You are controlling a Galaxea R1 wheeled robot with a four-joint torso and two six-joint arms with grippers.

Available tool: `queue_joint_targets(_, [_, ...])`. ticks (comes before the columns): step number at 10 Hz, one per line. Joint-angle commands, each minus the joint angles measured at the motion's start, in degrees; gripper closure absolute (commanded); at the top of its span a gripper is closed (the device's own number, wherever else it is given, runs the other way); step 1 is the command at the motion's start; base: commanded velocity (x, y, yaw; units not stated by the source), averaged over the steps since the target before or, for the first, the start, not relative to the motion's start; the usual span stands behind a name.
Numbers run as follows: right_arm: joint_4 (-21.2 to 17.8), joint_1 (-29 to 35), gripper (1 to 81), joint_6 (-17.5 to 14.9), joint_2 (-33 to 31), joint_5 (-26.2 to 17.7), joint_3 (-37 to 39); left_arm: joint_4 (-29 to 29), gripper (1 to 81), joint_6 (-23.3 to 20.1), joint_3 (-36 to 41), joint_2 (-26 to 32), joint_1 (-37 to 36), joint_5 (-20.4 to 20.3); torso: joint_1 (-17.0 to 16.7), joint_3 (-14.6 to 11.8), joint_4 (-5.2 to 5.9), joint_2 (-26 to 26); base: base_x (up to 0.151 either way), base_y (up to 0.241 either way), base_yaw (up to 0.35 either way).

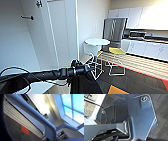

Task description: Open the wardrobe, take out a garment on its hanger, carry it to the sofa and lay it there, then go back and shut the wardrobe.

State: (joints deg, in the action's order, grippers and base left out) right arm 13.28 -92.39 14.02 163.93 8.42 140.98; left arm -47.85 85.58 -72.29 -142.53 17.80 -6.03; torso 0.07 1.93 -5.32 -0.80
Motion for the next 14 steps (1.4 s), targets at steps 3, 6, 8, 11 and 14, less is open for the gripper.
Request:
queue_joint_targets(3, [-0.10,1.46,1.0,0.22,-0.42,-2.27,1.12,-1.72,81.1,-0.85,1.98,-0.12,-9.58,-1.88,0.00,0.00,0.00,0.00,0.000,0.000,-0.289])
queue_joint_targets(6, [-0.18,1.46,1.0,0.22,0.90,-1.57,3.40,-1.81,81.1,-0.85,2.06,-0.65,-9.58,-1.79,0.00,0.00,0.00,0.00,0.000,0.000,-0.289])
queue_joint_targets(8, [-0.18,1.46,1.0,0.30,1.08,-1.57,3.59,-1.90,81.1,-0.85,2.15,-0.92,-9.58,-1.70,0.00,0.00,0.00,0.00,0.000,0.000,-0.289])
queue_joint_targets(11, [-0.18,1.46,1.0,0.31,1.17,-1.57,3.59,-1.90,81.1,-0.85,2.24,-1.44,-9.58,-1.26,0.00,0.00,0.00,0.00,0.000,0.000,-0.289])
queue_joint_targets(14, [-0.18,1.46,1.0,0.31,1.17,-1.57,3.59,-1.90,81.1,-0.85,2.33,-1.71,-9.58,-1.17,0.00,0.00,0.00,0.00,0.000,0.000,-0.289])
